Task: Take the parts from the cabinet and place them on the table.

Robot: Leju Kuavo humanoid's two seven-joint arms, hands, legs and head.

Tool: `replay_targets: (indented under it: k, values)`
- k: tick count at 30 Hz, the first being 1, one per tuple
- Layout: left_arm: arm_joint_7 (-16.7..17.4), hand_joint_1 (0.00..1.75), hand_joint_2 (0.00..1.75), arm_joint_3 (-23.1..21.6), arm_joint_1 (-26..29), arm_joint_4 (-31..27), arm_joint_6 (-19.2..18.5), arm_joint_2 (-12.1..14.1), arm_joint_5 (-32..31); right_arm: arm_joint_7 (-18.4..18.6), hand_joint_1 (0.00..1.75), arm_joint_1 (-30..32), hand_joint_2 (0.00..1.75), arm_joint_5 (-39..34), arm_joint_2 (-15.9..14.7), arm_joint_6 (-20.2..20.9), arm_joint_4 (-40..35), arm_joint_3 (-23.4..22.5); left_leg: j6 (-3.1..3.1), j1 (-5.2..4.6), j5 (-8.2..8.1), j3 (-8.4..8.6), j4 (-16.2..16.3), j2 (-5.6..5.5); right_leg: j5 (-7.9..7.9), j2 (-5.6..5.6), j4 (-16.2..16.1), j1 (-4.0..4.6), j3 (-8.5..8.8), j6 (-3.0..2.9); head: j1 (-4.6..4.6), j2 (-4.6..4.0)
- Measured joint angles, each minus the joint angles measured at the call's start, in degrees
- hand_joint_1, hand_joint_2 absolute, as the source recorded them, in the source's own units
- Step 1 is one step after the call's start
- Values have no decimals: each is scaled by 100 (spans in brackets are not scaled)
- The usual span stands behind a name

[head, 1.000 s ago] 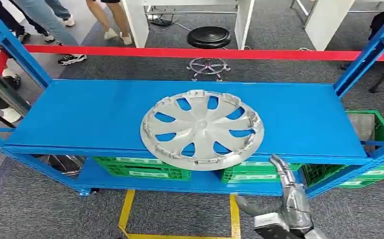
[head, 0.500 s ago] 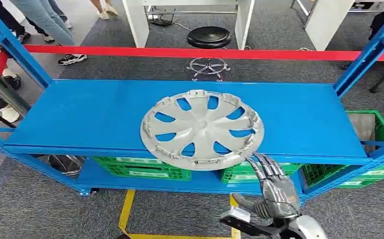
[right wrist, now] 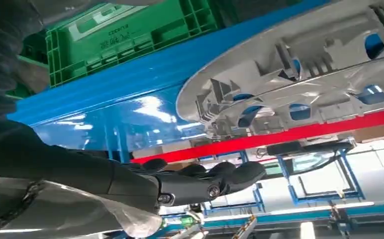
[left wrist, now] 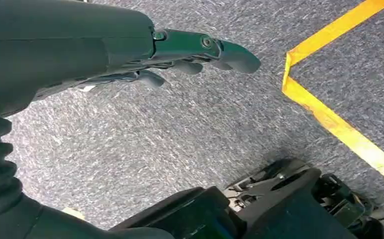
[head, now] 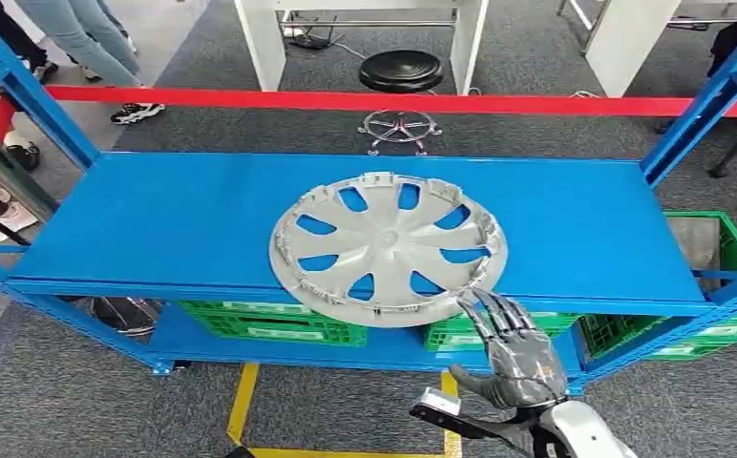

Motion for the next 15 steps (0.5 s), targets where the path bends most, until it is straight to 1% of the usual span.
replay_targets:
  k: [4,8,15]
  values:
    - [4,0,175,-35,-12,15,2,7,2,11,0,-77,175,269,0,26,81,24,0,0,0,0,0,0,0,0,0,0,1,0,0,0]
    - [22,0,175,-92,-34,66,2,28,17,-13,0,-293,175,520,22,79,346,77,0,0,1,2,0,0,1,0,0,0,4,0,0,0]
    - [63,0,175,-216,-86,124,-17,44,-11,-31,0,-665,175,773,168,96,852,273,0,1,1,3,0,0,1,0,1,0,3,0,0,0]
